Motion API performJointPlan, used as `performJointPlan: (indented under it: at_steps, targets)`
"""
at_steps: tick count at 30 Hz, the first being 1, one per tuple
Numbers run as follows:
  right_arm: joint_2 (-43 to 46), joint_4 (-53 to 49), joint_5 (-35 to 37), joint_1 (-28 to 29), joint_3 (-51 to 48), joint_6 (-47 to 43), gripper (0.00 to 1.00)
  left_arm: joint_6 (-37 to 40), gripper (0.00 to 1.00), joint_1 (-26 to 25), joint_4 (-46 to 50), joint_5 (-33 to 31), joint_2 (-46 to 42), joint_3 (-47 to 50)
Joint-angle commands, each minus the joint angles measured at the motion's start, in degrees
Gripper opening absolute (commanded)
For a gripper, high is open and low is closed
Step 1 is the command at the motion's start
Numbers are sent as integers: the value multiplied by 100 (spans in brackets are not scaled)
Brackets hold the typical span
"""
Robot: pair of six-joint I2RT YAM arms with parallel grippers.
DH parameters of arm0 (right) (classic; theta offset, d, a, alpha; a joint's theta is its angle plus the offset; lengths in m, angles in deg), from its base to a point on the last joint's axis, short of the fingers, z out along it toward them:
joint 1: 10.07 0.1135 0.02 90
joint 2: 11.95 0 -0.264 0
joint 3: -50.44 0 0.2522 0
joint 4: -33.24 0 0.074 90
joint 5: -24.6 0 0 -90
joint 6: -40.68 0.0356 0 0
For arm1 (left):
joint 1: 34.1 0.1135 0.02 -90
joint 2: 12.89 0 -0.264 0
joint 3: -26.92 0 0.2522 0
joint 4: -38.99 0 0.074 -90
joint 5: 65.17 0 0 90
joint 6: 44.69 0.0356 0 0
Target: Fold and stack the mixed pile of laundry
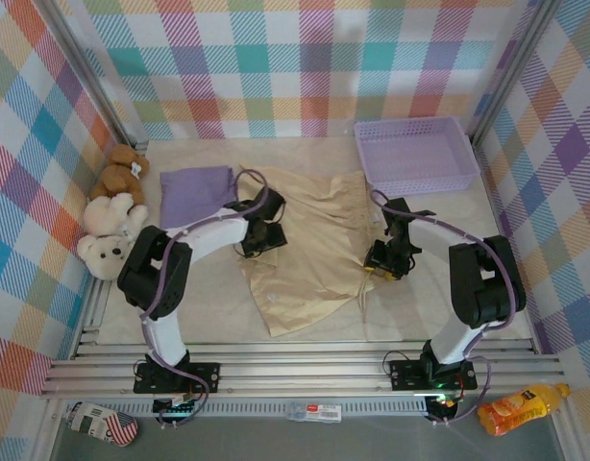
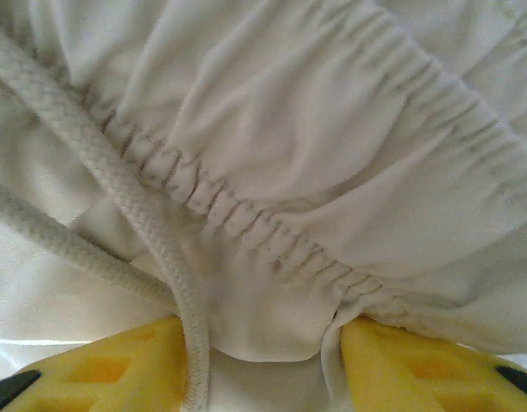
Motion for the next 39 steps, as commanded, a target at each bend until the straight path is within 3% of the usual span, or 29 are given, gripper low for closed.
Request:
performJointPlan:
  at_steps: [1,4,7,10,13,22,25,28,32,35,39]
  targets:
    - [-95,10,113,-40,-132,145,51,839,72,-491,510,-991,252,-421]
    - [-28,103,85,-47,-184,258,51,961,56,-601,910,-1397,639,-648]
    - [15,115,107,-79,-177,290,51,1031,29,-606,1221,-1669,874,-793]
    - [56,80,174,-173,-168,271,50,1140,18,-598,1270,-1841,781,-689]
    - [95,20,236,-347,-181,294,47,1300,0,-526,1324,-1957,631,-524]
    - [237,-97,153,-664,-150,141,43,1456,0,336,1848,-2737,119,-283]
    - [287,-35,16,-660,-142,110,43,1553,1,244,1898,-2366,101,-466]
    - [331,-19,-56,-659,-107,70,44,1161,9,59,2049,-2082,-50,-594]
    - [377,42,-154,-660,-122,22,46,608,22,-211,1201,-691,-559,-281]
    - [289,67,-191,-659,-133,50,46,327,23,-321,364,70,-592,-57]
    - [123,52,-135,-669,-183,190,45,334,16,-294,512,-286,50,-112]
